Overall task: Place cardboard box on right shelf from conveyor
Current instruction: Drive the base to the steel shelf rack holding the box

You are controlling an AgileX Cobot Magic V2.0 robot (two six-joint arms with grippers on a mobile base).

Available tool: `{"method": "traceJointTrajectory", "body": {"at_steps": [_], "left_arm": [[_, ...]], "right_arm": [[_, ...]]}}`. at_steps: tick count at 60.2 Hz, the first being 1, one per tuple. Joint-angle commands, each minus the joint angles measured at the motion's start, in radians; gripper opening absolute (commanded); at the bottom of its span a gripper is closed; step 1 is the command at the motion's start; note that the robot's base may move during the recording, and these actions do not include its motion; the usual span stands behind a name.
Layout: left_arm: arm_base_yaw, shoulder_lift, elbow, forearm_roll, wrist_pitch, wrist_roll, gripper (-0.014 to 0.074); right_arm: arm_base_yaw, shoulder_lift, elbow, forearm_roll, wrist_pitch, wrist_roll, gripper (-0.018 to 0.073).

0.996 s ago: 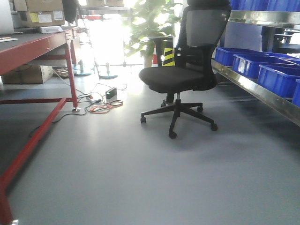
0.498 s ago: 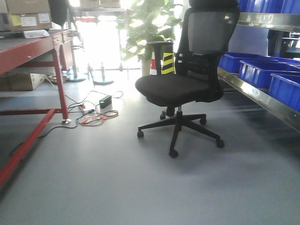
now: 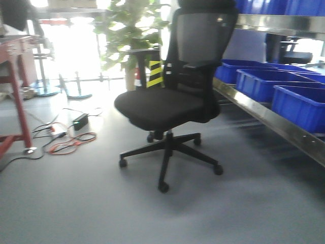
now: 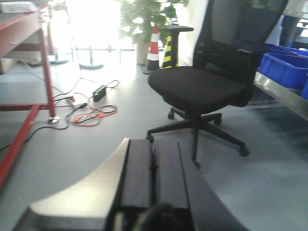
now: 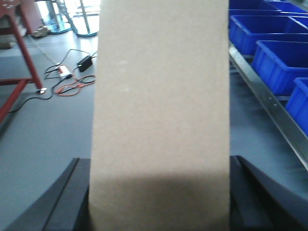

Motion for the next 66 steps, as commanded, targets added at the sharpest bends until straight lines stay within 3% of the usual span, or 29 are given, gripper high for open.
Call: {"method": "traceJointTrajectory", "body": {"at_steps": [1, 66], "left_arm": [[-0.001, -0.015, 0.008, -0.006, -0.086, 0.0, -0.0116], [-0.001, -0.015, 0.008, -0.006, -0.086, 0.0, -0.0116]], "right_arm": [[-0.007, 0.018, -0.025, -0.011, -0.1, -0.009, 0.0215], [-0.007, 0.018, -0.025, -0.011, -0.1, -0.009, 0.0215]]}}
